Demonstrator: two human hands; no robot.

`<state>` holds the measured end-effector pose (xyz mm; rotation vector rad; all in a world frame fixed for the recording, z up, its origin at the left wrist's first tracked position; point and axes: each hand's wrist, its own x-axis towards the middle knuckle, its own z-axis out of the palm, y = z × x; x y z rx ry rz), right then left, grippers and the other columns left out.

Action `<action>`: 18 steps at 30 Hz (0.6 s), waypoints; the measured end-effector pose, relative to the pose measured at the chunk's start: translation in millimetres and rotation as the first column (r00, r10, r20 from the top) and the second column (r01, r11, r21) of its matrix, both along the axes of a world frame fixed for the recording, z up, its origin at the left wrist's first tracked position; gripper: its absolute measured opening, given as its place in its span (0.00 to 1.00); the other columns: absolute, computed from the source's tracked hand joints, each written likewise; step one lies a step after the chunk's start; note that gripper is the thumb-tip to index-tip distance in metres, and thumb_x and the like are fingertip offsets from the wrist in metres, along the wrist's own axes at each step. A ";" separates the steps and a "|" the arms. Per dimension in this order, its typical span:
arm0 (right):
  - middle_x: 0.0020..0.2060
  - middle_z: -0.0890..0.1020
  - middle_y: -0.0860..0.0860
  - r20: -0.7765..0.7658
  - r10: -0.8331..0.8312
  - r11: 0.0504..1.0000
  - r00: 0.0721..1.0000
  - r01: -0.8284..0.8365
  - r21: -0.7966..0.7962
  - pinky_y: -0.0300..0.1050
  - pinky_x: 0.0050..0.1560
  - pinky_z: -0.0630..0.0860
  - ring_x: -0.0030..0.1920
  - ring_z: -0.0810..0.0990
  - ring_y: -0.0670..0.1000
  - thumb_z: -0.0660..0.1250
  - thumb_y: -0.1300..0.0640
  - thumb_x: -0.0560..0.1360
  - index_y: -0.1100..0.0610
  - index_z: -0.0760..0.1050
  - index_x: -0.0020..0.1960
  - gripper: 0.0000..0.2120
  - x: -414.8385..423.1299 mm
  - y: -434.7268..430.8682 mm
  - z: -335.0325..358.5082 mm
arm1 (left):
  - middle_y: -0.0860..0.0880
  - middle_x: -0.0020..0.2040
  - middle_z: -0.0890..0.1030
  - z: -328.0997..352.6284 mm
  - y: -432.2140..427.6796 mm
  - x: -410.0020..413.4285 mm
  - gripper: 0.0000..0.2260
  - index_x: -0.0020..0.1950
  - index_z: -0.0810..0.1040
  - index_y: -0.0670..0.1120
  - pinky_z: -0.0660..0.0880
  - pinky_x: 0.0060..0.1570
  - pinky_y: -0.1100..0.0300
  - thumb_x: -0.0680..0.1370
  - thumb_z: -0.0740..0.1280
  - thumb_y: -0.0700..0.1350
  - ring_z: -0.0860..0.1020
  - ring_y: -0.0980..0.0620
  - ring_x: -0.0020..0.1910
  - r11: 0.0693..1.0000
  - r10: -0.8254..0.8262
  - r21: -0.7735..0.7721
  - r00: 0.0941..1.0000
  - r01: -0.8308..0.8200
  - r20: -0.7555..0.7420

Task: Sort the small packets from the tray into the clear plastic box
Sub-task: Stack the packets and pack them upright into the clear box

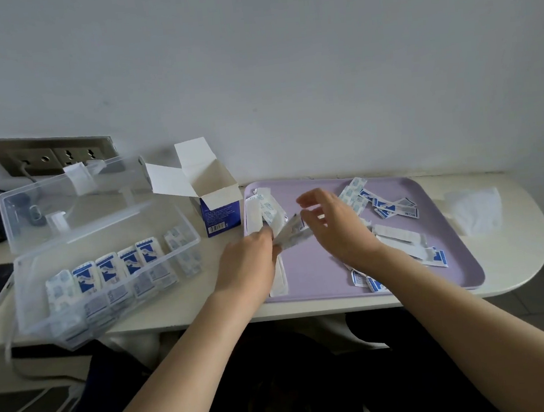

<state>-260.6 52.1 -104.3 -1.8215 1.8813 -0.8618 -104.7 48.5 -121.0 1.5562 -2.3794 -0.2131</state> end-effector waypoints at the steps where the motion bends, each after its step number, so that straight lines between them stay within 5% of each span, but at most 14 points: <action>1: 0.58 0.75 0.51 -0.088 0.062 0.998 0.994 -0.061 0.015 0.47 0.56 0.73 0.55 0.76 0.50 0.60 0.54 0.78 0.56 0.71 0.61 0.13 0.7 2.5 -1.1 | 0.47 0.46 0.80 -0.3 0.6 -0.5 0.08 0.54 0.72 0.45 0.67 0.35 0.58 0.81 0.59 0.48 0.79 0.45 0.43 1.000 -0.006 -0.011 1.000 0.006 0.022; 5: 0.58 0.74 0.49 -0.288 0.148 0.989 0.946 -0.142 0.041 0.44 0.55 0.72 0.58 0.74 0.50 0.64 0.47 0.75 0.53 0.70 0.61 0.18 4.3 7.8 -4.9 | 0.48 0.51 0.81 -1.4 -0.4 -2.1 0.08 0.56 0.72 0.46 0.67 0.37 0.60 0.81 0.60 0.49 0.80 0.47 0.45 0.995 -0.031 -0.091 0.995 0.040 0.093; 10: 0.57 0.76 0.47 -0.294 0.134 0.991 0.946 -0.126 0.046 0.42 0.47 0.69 0.56 0.75 0.49 0.62 0.43 0.76 0.51 0.72 0.60 0.17 12.2 10.7 -0.7 | 0.49 0.55 0.80 4.0 2.5 -4.5 0.10 0.60 0.72 0.47 0.63 0.42 0.62 0.82 0.57 0.49 0.79 0.49 0.52 0.990 -0.030 -0.133 0.985 0.052 0.169; 14: 0.54 0.79 0.47 -0.317 0.170 0.985 0.933 -0.154 0.075 0.41 0.47 0.71 0.53 0.78 0.49 0.61 0.54 0.77 0.53 0.75 0.56 0.09 10.8 9.1 -1.4 | 0.48 0.56 0.79 6.8 2.8 -1.6 0.09 0.60 0.71 0.47 0.65 0.44 0.61 0.81 0.58 0.43 0.78 0.49 0.54 0.991 -0.040 -0.119 0.973 0.069 0.229; 18: 0.56 0.78 0.46 -0.374 0.179 0.984 0.910 -0.168 0.061 0.41 0.49 0.72 0.56 0.77 0.48 0.63 0.56 0.77 0.52 0.73 0.59 0.11 5.4 9.0 -2.5 | 0.49 0.55 0.79 8.4 3.8 -1.0 0.10 0.61 0.71 0.48 0.64 0.43 0.60 0.81 0.59 0.41 0.77 0.49 0.54 0.987 -0.065 -0.128 0.977 0.093 0.205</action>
